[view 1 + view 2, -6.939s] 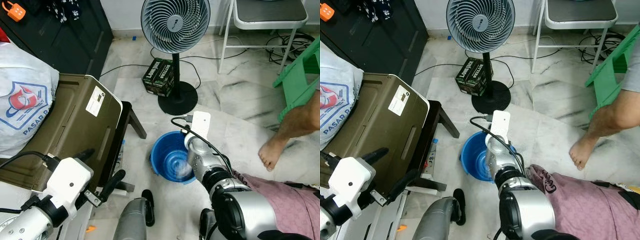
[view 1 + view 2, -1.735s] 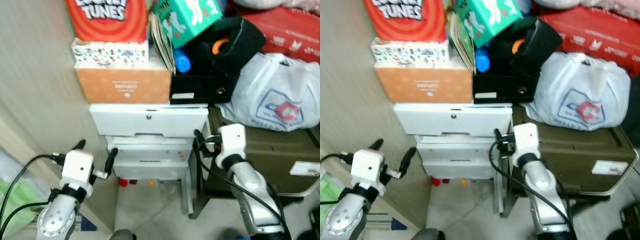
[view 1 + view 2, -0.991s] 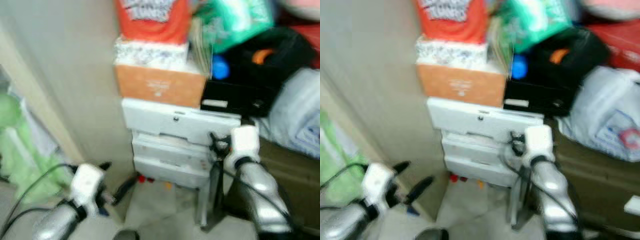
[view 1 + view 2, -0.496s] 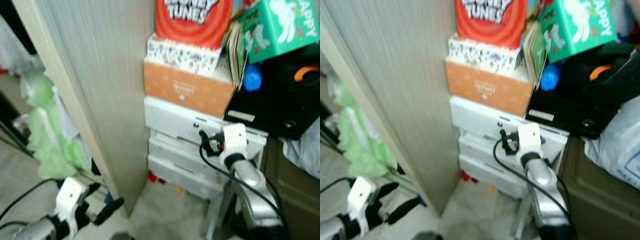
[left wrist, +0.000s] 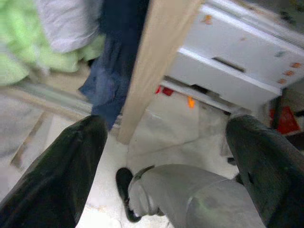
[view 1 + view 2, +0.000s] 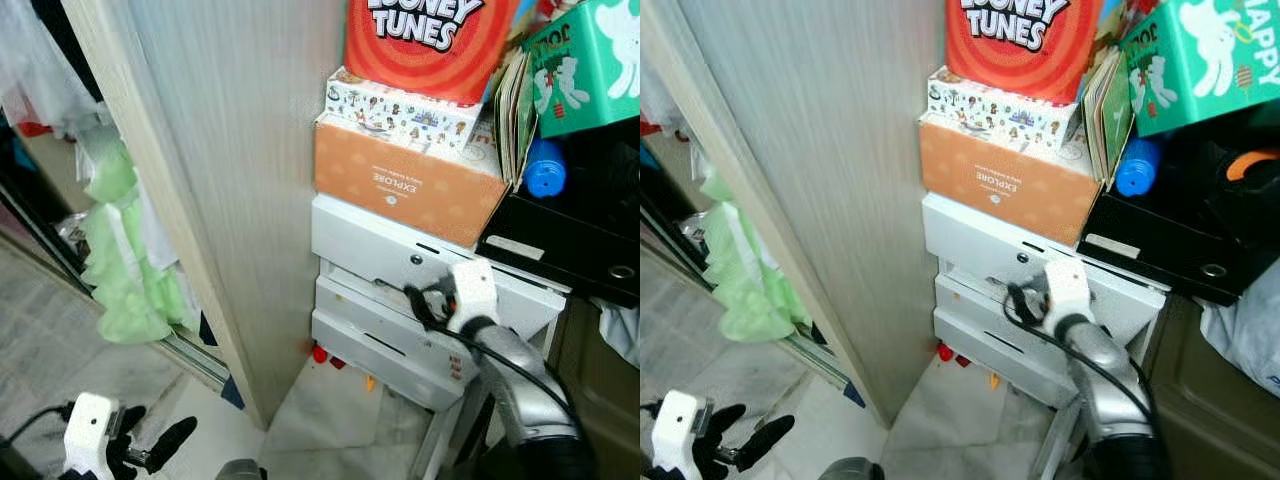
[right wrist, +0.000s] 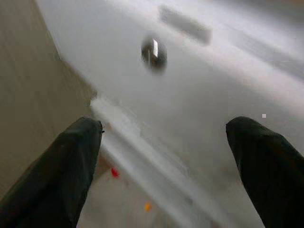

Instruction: Clean up the room

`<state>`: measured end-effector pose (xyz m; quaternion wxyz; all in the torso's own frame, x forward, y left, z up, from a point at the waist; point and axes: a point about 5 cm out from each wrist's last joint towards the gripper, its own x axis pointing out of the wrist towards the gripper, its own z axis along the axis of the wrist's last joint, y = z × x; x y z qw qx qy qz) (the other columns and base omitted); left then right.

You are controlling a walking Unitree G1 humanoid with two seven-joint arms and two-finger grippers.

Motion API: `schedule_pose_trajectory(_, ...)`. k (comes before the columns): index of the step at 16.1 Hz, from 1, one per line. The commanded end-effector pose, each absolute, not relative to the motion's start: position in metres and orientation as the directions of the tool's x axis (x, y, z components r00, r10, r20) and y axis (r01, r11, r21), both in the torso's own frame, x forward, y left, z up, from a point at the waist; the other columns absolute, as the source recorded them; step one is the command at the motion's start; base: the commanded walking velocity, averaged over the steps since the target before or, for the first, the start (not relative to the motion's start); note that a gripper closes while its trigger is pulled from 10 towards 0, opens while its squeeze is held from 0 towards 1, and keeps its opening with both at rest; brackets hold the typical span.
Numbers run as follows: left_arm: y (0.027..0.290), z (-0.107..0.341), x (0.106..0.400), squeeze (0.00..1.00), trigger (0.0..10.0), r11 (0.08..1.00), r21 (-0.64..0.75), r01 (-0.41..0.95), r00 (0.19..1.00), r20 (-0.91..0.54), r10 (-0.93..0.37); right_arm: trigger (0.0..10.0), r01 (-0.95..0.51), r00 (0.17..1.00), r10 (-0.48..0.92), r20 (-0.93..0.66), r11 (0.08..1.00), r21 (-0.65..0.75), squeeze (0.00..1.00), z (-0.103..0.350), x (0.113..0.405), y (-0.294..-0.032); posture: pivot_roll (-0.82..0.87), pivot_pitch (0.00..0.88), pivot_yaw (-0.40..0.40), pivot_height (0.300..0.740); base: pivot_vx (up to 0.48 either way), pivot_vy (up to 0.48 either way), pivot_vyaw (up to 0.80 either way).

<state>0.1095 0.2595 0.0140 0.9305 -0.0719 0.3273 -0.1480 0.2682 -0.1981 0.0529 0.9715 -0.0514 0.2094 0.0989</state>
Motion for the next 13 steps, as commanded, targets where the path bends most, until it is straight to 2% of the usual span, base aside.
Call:
schedule_pose_trajectory(1,0.272,0.002,0.104,0.00,10.0,0.973,-0.181,0.142,0.739,-0.635,-0.226,10.0,-0.242,0.868,0.211,-0.450,0.970,-0.012,0.00,0.047,0.267,-0.198,0.01,0.000,-0.031,0.740,0.000,0.000,0.00)
schedule_pose_trajectory(3,0.281,-0.009,0.106,0.00,10.0,0.990,-0.126,0.059,0.738,-0.663,-0.128,10.0,-0.271,0.826,0.252,-0.504,0.962,0.036,0.00,0.038,0.261,-0.196,0.00,0.000,-0.026,0.740,0.000,0.000,0.00)
schedule_pose_trajectory(4,0.289,-0.019,0.109,0.00,10.0,0.996,-0.084,-0.037,0.733,-0.679,-0.030,10.0,-0.271,0.797,0.269,-0.541,0.959,0.077,0.00,0.028,0.255,-0.197,-0.01,0.000,-0.020,0.740,0.000,0.000,0.00)
schedule_pose_trajectory(6,0.300,-0.042,0.112,0.00,10.0,0.981,0.000,-0.193,0.676,-0.724,0.133,10.0,-0.170,0.759,0.242,-0.605,0.970,0.174,0.00,0.004,0.244,-0.209,-0.03,0.000,-0.008,0.740,0.000,0.000,0.00)
schedule_pose_trajectory(8,0.302,-0.054,0.116,0.00,10.0,0.964,0.045,-0.263,0.634,-0.745,0.207,10.0,-0.126,0.747,0.203,-0.633,0.978,0.164,0.00,-0.010,0.241,-0.221,-0.04,0.000,0.007,0.740,0.000,0.000,0.00)
schedule_pose_trajectory(13,0.297,-0.068,0.122,0.00,10.0,0.963,0.101,-0.248,0.579,-0.782,0.231,10.0,-0.111,0.732,0.180,-0.657,0.983,0.146,0.00,-0.021,0.236,-0.226,-0.06,0.000,0.019,0.740,0.000,0.000,0.00)
